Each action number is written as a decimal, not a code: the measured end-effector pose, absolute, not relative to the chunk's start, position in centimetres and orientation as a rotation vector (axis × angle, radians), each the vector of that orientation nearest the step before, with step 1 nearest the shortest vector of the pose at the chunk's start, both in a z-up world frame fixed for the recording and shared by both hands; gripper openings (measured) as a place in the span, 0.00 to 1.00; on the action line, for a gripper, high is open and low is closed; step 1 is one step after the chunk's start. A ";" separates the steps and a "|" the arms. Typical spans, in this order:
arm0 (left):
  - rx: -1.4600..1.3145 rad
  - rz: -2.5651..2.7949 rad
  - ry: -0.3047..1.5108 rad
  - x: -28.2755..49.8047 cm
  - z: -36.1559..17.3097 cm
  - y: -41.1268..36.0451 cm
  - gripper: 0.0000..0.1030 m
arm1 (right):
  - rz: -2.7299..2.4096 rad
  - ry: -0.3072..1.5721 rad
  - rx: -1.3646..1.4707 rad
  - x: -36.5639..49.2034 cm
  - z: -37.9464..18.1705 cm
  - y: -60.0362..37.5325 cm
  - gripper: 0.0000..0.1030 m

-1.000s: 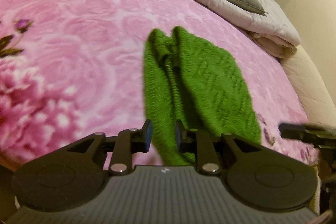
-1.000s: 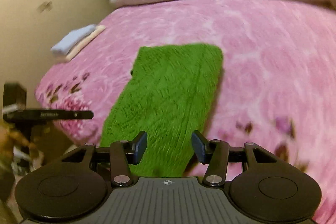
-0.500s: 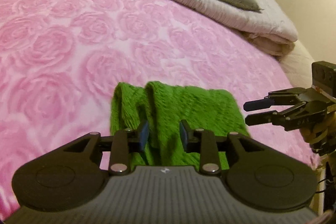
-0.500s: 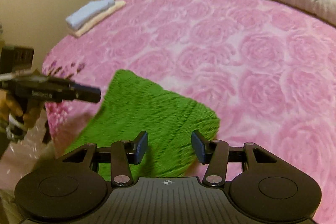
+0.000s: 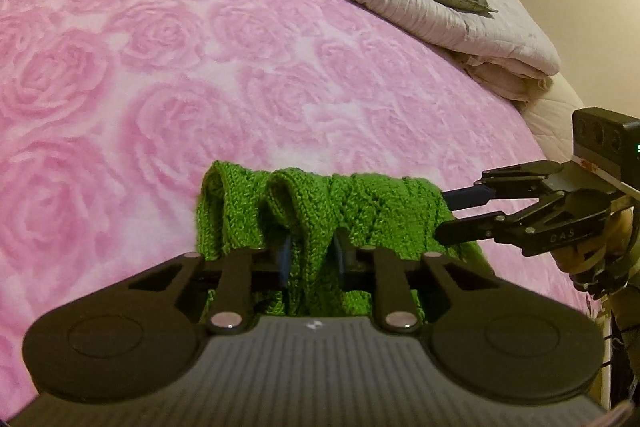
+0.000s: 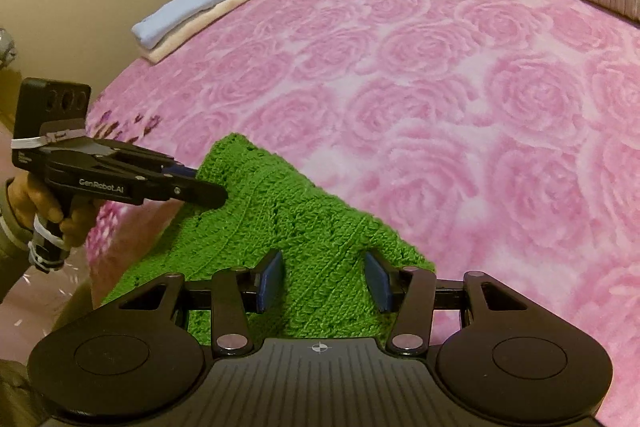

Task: Fold clothes

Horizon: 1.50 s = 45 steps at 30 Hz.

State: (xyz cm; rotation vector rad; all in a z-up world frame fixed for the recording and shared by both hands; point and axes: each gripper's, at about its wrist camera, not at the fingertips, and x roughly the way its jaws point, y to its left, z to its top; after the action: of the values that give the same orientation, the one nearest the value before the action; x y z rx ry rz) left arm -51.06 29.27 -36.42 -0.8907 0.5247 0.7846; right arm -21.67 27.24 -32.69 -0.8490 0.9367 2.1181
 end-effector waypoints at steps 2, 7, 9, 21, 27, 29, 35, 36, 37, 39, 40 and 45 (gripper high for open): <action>-0.890 0.785 0.523 -51.1 -36.4 29.2 0.16 | 2.115 0.929 -0.856 -21.9 -32.7 27.2 0.49; -0.902 0.787 0.517 -51.1 -36.5 29.3 0.16 | 2.107 0.917 -0.868 -22.2 -32.7 27.3 0.49; -0.905 0.788 0.518 -51.2 -36.5 29.4 0.17 | 2.105 0.915 -0.871 -22.3 -32.7 27.3 0.49; -0.898 0.793 0.504 -51.3 -36.7 29.0 0.17 | 2.101 0.911 -0.867 -22.3 -32.7 27.4 0.49; -0.891 0.796 0.506 -51.3 -36.6 28.9 0.17 | 2.095 0.901 -0.875 -22.5 -32.7 27.3 0.49; -0.884 0.799 0.505 -51.3 -36.6 28.8 0.17 | 2.087 0.905 -0.875 -22.6 -32.7 27.4 0.49; -0.881 0.810 0.494 -51.4 -36.7 28.5 0.17 | 2.031 0.904 -0.889 -23.3 -32.5 27.7 0.48; -0.882 0.811 0.493 -51.5 -36.7 28.5 0.17 | 2.023 0.899 -0.896 -23.5 -32.5 27.7 0.48; -0.884 0.812 0.494 -51.5 -36.7 28.5 0.17 | 2.015 0.895 -0.903 -23.7 -32.5 27.7 0.48; -0.880 0.814 0.499 -51.5 -36.7 28.5 0.17 | 2.000 0.886 -0.917 -24.1 -32.4 27.8 0.48; -0.879 0.815 0.501 -51.4 -36.6 28.5 0.17 | 1.996 0.881 -0.924 -24.3 -32.4 27.8 0.48; -0.882 0.822 0.507 -51.3 -36.6 28.4 0.17 | 1.983 0.855 -0.953 -24.8 -32.4 27.7 0.48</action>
State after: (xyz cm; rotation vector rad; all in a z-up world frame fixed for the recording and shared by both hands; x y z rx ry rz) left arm -51.33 28.45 -36.60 -0.8818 0.5073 0.8216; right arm -24.78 27.72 -32.43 -0.9534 0.8548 1.9833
